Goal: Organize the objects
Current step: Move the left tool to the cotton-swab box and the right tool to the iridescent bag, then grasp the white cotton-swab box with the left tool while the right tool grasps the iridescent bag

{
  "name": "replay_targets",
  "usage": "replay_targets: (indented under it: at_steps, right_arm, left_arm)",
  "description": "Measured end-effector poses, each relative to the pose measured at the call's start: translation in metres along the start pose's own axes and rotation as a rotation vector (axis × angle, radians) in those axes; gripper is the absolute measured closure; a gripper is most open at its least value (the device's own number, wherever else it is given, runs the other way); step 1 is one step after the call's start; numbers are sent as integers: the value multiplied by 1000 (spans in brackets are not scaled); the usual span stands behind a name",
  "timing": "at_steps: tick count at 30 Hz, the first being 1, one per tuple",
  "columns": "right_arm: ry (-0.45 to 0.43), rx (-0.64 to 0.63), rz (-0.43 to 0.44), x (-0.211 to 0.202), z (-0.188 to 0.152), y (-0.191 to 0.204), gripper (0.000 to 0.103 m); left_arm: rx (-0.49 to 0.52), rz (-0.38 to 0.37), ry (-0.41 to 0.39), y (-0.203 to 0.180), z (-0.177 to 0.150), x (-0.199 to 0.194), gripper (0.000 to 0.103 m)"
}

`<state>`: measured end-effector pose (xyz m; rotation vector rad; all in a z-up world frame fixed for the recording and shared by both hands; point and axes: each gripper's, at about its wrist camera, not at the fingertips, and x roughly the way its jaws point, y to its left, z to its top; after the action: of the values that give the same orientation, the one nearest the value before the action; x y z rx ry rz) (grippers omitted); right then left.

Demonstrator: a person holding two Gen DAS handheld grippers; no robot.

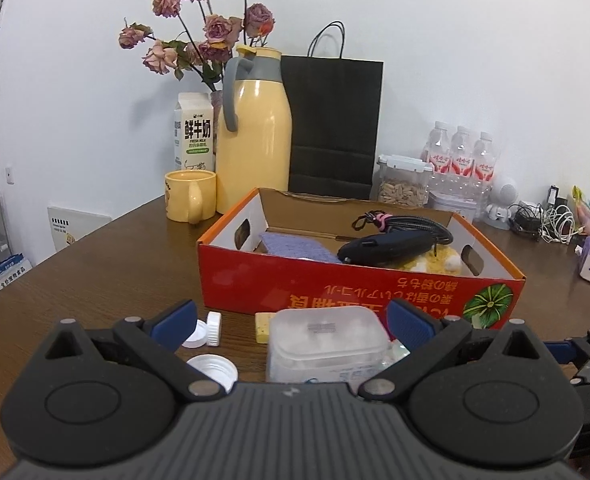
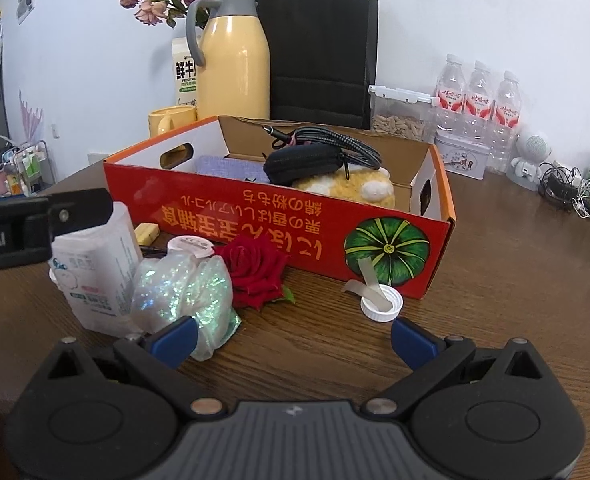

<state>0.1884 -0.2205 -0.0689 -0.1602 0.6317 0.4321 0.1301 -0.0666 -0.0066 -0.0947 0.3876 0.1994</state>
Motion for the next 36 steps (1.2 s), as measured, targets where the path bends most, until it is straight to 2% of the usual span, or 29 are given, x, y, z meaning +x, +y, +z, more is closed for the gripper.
replay_targets:
  at_steps: [10, 15, 17, 20, 21, 22, 27, 36]
  right_arm:
    - [-14, 17, -3, 1, -6, -3, 0]
    - [-11, 21, -14, 3, -10, -4, 0]
    - [-8, 17, -17, 4, -11, -3, 0]
    - [-5, 10, -21, 5, -12, -1, 0]
    - [-4, 9, -21, 5, -13, 0, 0]
    - [-3, 7, -21, 6, -14, 0, 0]
    - [-2, 11, -17, 5, -15, 1, 0]
    - [-15, 30, -26, 0, -18, 0, 0]
  left_arm:
    - [4, 54, 77, -9, -15, 22, 0]
    - [-32, 59, 73, -4, -20, 24, 0]
    - [-34, 46, 71, -4, -20, 23, 3]
    - [-39, 17, 63, -3, -20, 20, 21]
    - [-39, 8, 65, -2, -20, 20, 32]
    - [-38, 3, 68, -3, -20, 20, 34]
    - [-30, -29, 57, 3, -22, 15, 35]
    - [-50, -22, 7, 33, -12, -3, 35]
